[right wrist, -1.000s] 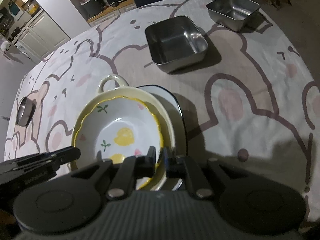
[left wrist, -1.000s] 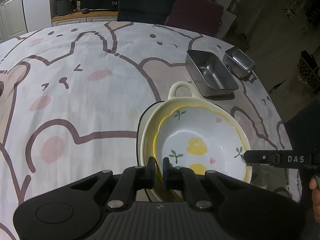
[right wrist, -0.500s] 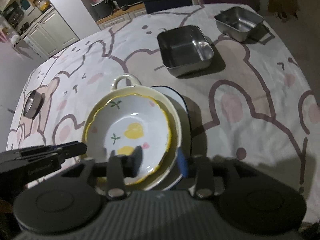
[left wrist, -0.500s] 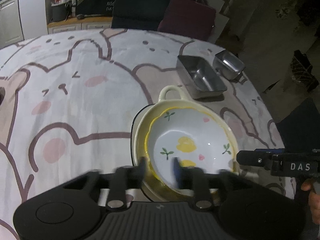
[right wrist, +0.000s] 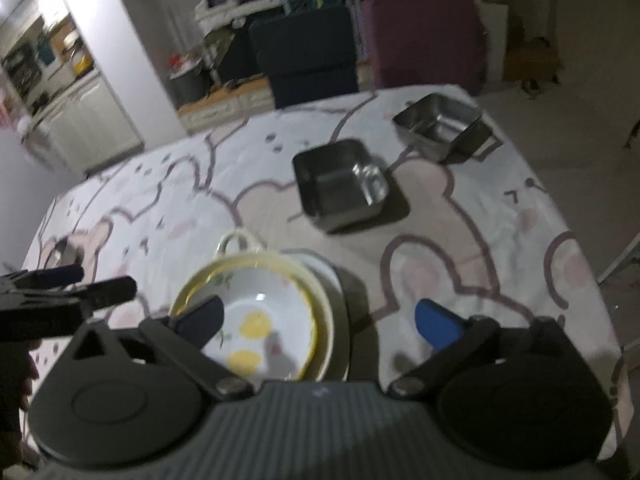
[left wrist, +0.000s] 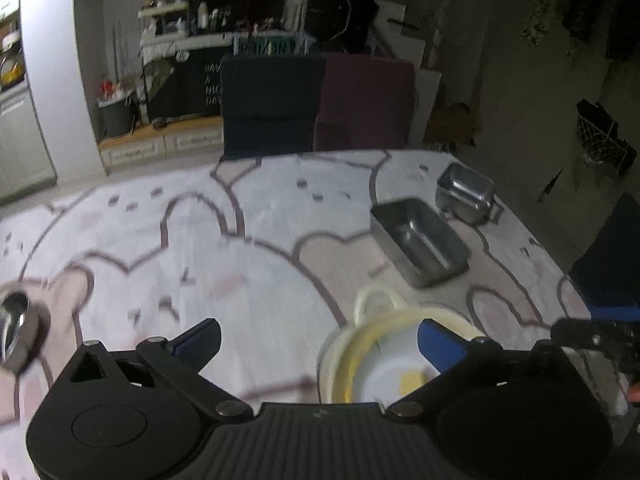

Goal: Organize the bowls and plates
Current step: 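Move both grippers to the larger steel square tray and grip its rim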

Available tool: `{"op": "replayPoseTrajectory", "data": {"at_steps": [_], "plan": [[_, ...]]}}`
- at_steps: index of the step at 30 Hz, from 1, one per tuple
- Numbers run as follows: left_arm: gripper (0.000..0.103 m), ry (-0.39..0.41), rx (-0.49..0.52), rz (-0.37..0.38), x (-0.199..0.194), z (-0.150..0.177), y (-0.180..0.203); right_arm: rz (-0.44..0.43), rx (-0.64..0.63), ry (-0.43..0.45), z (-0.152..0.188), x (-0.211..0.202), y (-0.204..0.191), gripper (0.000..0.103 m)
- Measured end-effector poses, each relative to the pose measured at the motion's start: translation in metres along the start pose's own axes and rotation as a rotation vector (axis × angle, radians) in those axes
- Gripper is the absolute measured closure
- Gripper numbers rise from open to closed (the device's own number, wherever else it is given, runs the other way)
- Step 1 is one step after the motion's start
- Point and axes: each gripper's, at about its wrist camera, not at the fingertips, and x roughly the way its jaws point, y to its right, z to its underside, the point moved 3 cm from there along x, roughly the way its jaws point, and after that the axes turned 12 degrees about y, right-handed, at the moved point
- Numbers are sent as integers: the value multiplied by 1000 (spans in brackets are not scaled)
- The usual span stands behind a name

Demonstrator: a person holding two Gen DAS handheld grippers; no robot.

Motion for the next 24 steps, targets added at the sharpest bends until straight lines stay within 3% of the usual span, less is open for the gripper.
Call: {"op": "replayPoseTrajectory", "data": {"at_steps": [10,16,18,21,24], "plan": [[0,60,151,87,76,-62,7,82,220,36,-18,56,18,0],[0,69,236,231,133,-87,23,128,474,45,-23,95,35,0],[0,61,300,270,153,-89,33,136,589,49,-23,104,43,4],[1,45,388,331,182,-86,49,163,672,61,-21,118,46,20],[15,6,447,357,209,-79,62,154,758,71,-15,130,47,29]]}}
